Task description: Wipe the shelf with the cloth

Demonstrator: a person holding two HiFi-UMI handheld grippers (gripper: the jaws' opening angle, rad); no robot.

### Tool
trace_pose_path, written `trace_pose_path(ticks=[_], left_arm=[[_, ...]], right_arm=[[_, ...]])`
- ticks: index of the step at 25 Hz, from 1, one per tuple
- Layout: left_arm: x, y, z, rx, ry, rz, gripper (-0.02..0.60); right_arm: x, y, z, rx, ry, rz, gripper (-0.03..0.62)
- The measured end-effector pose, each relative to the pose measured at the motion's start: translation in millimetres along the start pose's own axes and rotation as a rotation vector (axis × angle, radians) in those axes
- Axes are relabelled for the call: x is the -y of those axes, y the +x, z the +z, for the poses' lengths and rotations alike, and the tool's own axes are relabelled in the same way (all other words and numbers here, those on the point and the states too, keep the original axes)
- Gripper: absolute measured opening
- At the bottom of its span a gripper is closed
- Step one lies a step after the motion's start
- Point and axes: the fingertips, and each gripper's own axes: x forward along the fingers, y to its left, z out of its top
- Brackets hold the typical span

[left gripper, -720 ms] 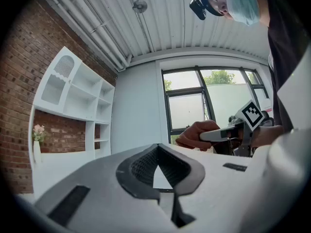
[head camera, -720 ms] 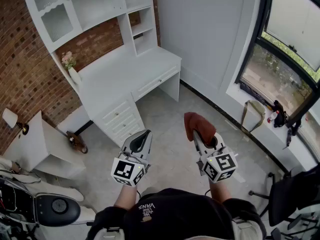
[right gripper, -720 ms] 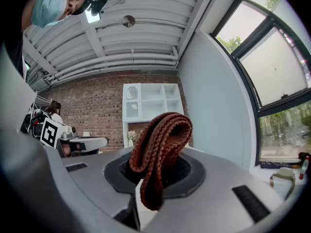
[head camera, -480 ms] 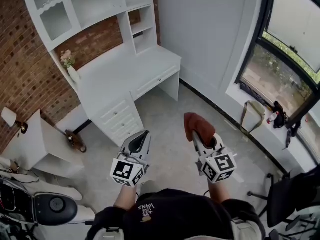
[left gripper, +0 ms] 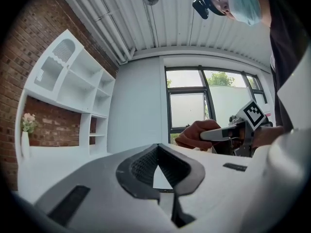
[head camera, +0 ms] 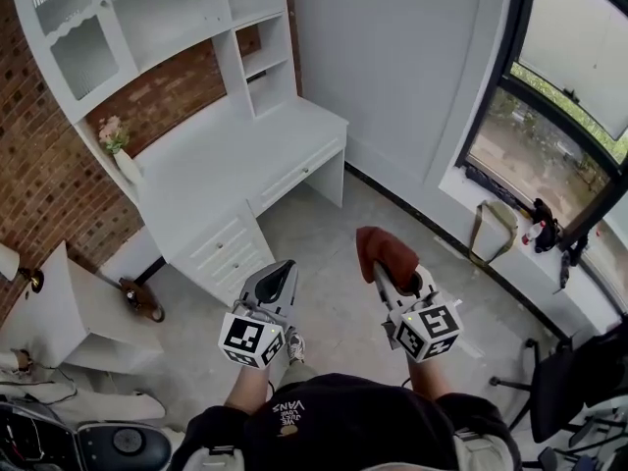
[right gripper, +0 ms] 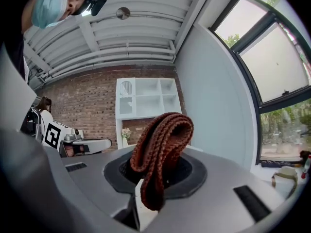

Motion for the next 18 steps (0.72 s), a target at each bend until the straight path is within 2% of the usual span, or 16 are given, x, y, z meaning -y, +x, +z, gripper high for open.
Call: trace_pose_path(ticks=[11,18], left_arm=[[-140,69,8,-0.009,0.005,-0.113,0.006],[-204,96,3,-0.016,-0.004,-0.159,0.006]], right_arm=[[8,130,20,0.027,0.005,-0.155,0.089],[9,190,18,0.025,0.010,-0.218,0.089]])
